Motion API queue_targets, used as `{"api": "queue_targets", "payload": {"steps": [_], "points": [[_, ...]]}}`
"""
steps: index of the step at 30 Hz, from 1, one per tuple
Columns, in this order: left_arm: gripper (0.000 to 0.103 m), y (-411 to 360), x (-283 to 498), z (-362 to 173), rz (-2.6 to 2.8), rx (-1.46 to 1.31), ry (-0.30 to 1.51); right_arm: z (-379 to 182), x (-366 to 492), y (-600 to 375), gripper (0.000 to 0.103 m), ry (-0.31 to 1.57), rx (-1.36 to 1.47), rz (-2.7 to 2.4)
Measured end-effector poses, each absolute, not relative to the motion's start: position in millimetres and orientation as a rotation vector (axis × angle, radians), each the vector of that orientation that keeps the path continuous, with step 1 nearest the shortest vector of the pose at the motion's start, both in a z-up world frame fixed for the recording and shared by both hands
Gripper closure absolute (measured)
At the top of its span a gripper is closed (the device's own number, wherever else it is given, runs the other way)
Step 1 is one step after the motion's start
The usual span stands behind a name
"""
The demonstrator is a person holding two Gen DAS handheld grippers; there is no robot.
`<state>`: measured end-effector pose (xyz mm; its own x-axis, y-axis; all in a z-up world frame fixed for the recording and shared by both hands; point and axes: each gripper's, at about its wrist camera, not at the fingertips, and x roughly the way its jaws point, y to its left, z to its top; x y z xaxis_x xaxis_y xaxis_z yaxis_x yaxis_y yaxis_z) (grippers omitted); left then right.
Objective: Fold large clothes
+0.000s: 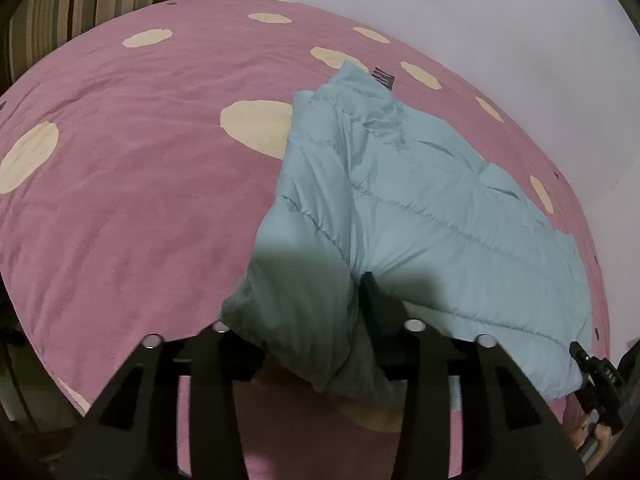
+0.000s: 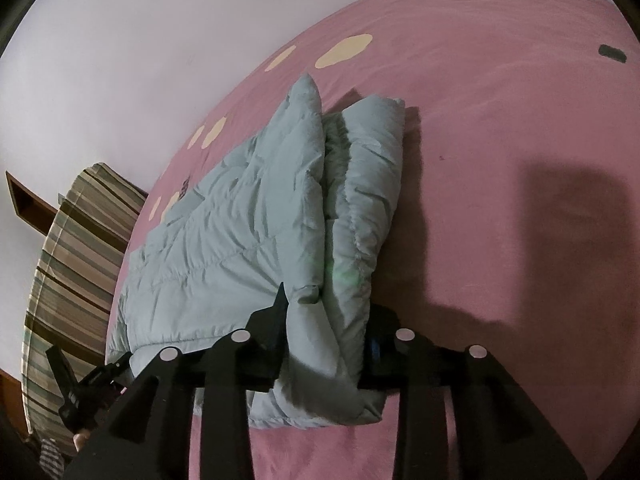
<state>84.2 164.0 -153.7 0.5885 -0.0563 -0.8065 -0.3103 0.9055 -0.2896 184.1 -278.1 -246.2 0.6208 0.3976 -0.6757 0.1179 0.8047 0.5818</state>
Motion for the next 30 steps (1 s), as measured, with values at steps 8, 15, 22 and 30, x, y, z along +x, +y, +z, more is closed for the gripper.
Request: {"api": "queue_targets", "payload": {"steps": [8,15,22,30], "points": [[0.036,170.9,69.9,-148.3,0.145,-0.410,0.953,-236.1,166.3,-293.8,0.055,0.890,0.627,0.116],[0.032,180.5,47.2,-132.3,0.159,-0.353,0.951,-211.1,145.0,-302.8,0.054,0.880,0.551,0.017],[0.028,192.7,30.8,-101.4,0.192,-0.269,0.877,-165.0,130.0,-283.4,0.058,0.833,0.365,-0.099],[0.028,195.3,58.6,-86.0,0.184,-0.227,0.869,-142.9,158.8,-190.7,0.067,0.862,0.230,0.094]]}}
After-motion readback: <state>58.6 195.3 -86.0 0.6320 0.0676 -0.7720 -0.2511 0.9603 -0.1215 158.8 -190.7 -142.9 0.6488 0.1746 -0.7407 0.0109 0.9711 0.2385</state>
